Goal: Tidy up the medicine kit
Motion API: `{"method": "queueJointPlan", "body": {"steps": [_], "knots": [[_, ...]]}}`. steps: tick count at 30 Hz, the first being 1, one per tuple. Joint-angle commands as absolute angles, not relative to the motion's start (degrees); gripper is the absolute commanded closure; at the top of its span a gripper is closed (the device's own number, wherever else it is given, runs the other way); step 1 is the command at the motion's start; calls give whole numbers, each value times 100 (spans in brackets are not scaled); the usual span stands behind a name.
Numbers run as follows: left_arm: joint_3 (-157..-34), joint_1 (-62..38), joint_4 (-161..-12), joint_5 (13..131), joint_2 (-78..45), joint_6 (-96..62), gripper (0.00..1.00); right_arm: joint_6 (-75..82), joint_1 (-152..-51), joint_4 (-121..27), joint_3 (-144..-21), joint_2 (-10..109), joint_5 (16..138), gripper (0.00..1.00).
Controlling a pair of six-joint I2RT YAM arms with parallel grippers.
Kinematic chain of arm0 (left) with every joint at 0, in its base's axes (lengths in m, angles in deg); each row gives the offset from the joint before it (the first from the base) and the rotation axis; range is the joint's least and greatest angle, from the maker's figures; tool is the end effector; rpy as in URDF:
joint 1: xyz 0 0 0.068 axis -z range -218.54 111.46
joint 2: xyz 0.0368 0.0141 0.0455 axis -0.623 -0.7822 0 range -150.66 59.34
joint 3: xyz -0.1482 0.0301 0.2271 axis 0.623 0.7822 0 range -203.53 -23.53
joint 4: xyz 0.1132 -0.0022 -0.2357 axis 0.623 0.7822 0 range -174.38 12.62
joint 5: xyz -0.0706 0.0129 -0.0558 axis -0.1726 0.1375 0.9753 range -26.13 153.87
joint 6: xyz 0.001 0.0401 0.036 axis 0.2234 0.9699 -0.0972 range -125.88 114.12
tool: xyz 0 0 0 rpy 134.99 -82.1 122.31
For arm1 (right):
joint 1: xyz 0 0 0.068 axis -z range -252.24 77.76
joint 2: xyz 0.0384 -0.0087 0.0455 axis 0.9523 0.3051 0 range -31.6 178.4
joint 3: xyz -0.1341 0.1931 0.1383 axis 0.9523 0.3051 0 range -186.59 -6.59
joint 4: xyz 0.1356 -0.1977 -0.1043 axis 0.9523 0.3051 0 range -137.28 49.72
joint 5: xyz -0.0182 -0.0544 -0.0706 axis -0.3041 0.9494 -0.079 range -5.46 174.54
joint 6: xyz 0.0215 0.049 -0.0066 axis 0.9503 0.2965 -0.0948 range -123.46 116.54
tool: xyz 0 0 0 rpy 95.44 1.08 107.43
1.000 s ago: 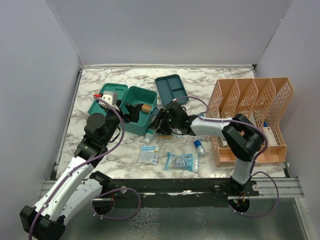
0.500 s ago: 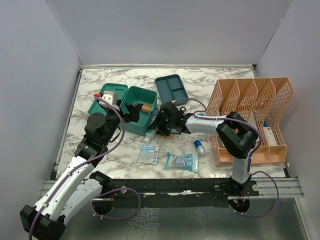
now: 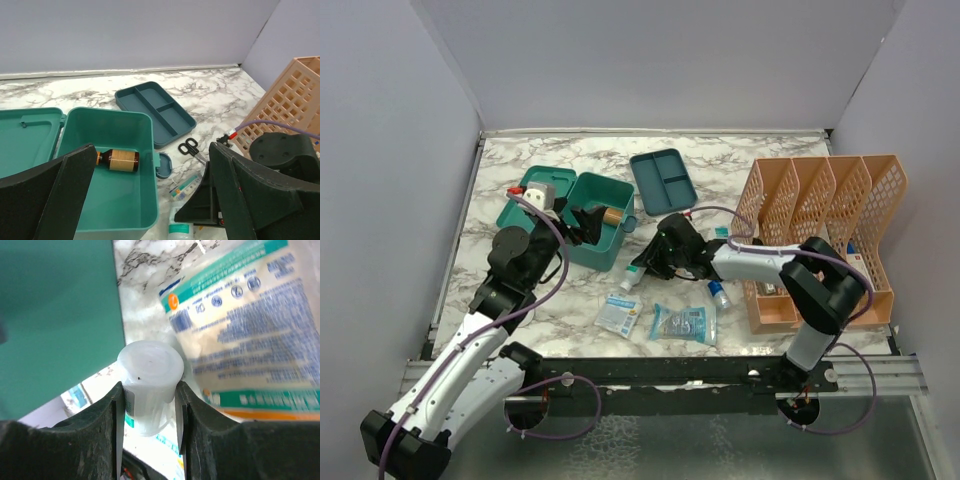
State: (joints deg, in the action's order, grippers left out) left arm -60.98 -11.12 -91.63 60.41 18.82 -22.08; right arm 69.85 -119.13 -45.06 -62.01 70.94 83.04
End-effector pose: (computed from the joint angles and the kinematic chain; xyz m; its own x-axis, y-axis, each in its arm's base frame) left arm 0.1577 -0.0792 0.3398 -0.0512 -0.2872 -0.9565 0.4080 0.8682 -0.2825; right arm 0.2449 0.2630 0.1493 -0.8591 0.4835 -0.1680 0.2837 0.7230 0.6299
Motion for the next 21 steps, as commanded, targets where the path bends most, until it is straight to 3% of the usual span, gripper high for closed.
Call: {"method": "queueJointPlan", "body": {"steps": [1,10,21], "knots": [[-5995,-1139,-9571,6532,1837,-2522,1,7291,-11944,-4930,-5881,6059,8728,69],[-5545,-1138,-10716,7161,1782,-4073,1,7564,-11941,-5454,-5576,4555,9304,67],[-5641,-1138,-11606,7611,1084,-5051,2,7748,-11941,-6232,-6591,4641,9571,67]]}}
